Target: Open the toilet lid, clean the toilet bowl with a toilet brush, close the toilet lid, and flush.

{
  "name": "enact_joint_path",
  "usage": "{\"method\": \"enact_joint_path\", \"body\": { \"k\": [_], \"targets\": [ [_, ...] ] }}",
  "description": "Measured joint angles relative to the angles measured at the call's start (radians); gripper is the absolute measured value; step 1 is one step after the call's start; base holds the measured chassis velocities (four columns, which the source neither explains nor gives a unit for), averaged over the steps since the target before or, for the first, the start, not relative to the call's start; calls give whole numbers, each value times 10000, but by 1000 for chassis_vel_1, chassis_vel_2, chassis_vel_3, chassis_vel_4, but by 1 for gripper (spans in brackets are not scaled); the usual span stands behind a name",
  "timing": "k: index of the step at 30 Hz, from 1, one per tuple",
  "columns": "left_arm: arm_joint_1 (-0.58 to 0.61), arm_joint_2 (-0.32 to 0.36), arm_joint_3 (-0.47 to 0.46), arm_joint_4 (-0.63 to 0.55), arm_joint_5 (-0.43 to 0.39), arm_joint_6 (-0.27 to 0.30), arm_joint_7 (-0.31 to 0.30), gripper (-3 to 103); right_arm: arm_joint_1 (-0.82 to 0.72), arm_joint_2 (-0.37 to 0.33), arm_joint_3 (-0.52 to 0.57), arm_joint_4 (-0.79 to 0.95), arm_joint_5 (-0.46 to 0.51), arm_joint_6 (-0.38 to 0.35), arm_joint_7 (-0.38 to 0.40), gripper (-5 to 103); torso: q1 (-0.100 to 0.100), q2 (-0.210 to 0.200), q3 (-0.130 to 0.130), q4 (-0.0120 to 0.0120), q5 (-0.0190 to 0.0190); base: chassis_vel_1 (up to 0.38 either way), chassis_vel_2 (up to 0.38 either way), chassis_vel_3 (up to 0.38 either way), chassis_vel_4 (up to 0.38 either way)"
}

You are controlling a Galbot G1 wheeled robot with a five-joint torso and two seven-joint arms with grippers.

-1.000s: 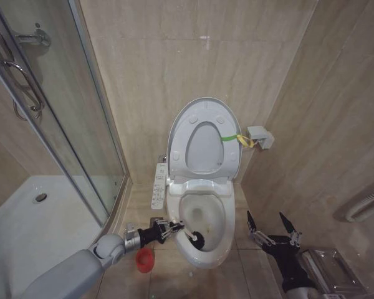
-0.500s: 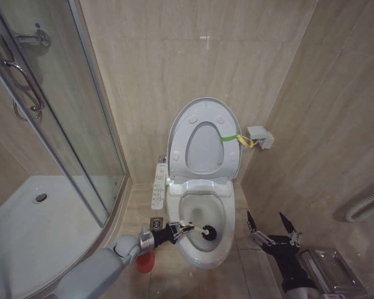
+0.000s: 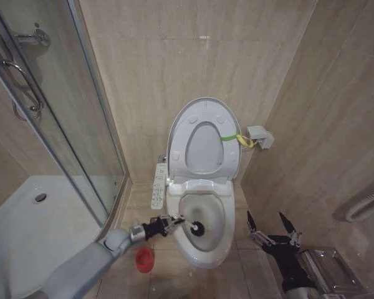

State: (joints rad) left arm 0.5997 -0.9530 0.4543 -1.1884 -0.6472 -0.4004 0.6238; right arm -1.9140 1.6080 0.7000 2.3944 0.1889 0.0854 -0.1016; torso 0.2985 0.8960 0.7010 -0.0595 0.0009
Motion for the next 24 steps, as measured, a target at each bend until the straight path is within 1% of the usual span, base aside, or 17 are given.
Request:
{"method": "enact_joint_path", "body": {
  "k": [6,8,11,13,14,16,17,20,21,22,24],
  "targets": [
    [306,350,-367,-430,292,-87,123,15,0,0,-1,0,0,0,0,100,0,0,0,0,-2,0,0,0,0],
    [330,365,-395,-427,389,-135,122,15,0,0,0,0,0,0,0,100,0,0,0,0,-2,0,0,0,0],
    [316,326,-430,-226,718,-357,157,15,0,0,0,0,0,0,0,100,0,0,0,0,-2,0,0,0,0],
    [297,304,-414,-179,754,-395,157,15,0,0,0,0,0,0,0,100,0,0,0,0,-2,0,0,0,0],
    [254,243,-398,-74,868,-477,153,15,0,0,0,1,0,0,0,100,0,0,0,0,-2,0,0,0,0],
    [128,-1,-395,306,1357,-805,150,15,0,0,0,0,0,0,0,100,0,0,0,-1,-1,0,0,0,0],
    [128,-1,-395,306,1357,-805,150,15,0,0,0,0,0,0,0,100,0,0,0,-1,-1,0,0,0,0],
    [10,-383,-379,839,1775,-1194,203,15,0,0,0,1,0,0,-2,100,0,0,0,-2,-2,0,0,0,0],
    [10,-383,-379,839,1775,-1194,203,15,0,0,0,1,0,0,-2,100,0,0,0,-2,-2,0,0,0,0],
    [-57,-642,-366,1228,1931,-1386,309,15,0,0,0,0,0,0,0,100,0,0,0,-1,-1,0,0,0,0],
    [-140,-888,-333,1618,2047,-1572,452,15,0,0,0,0,0,0,0,100,0,0,0,-2,-4,0,0,0,0]
  ]
}}
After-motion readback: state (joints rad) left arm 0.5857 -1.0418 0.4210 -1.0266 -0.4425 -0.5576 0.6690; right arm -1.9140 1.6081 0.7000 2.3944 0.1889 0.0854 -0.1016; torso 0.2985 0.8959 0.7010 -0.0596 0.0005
